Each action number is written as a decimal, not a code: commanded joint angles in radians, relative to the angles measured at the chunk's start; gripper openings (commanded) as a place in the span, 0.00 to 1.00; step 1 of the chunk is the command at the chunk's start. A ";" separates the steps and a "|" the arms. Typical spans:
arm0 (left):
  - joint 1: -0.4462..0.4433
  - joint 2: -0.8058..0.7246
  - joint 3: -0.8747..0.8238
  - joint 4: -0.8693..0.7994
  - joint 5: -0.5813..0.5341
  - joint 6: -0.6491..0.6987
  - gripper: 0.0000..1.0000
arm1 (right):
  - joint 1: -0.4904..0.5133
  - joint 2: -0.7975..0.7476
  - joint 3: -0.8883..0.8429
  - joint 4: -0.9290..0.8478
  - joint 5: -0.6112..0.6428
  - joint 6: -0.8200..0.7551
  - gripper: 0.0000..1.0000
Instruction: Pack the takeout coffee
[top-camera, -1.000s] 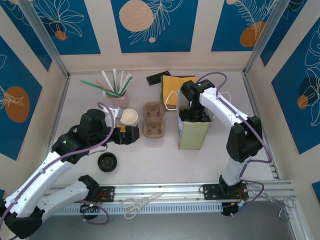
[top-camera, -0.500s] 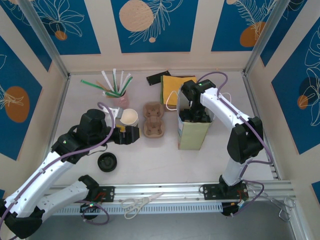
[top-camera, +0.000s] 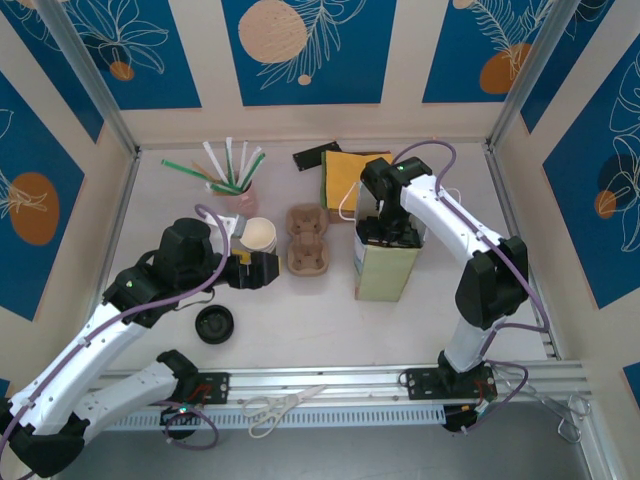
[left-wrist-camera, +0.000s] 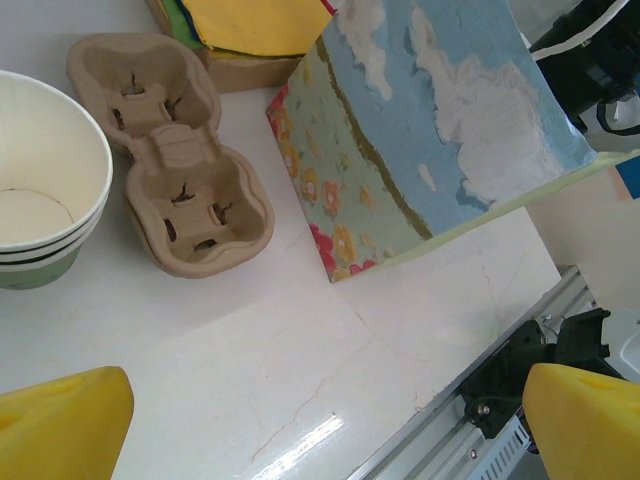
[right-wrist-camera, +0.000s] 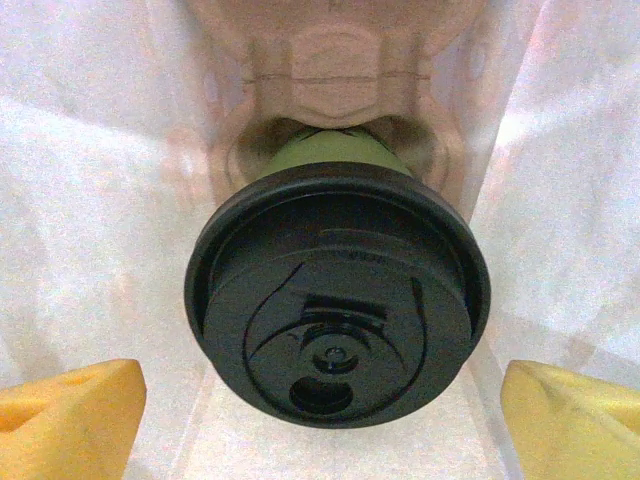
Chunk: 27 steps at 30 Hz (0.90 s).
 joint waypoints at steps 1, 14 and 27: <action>-0.005 -0.020 -0.006 0.003 0.018 -0.009 1.00 | 0.007 -0.039 0.034 -0.037 -0.005 0.022 0.92; -0.005 -0.025 -0.007 0.002 0.021 -0.014 1.00 | 0.008 -0.052 0.032 -0.042 0.001 0.025 0.92; -0.005 -0.025 -0.006 0.002 0.017 -0.018 1.00 | 0.012 -0.073 0.056 -0.055 0.005 0.031 0.89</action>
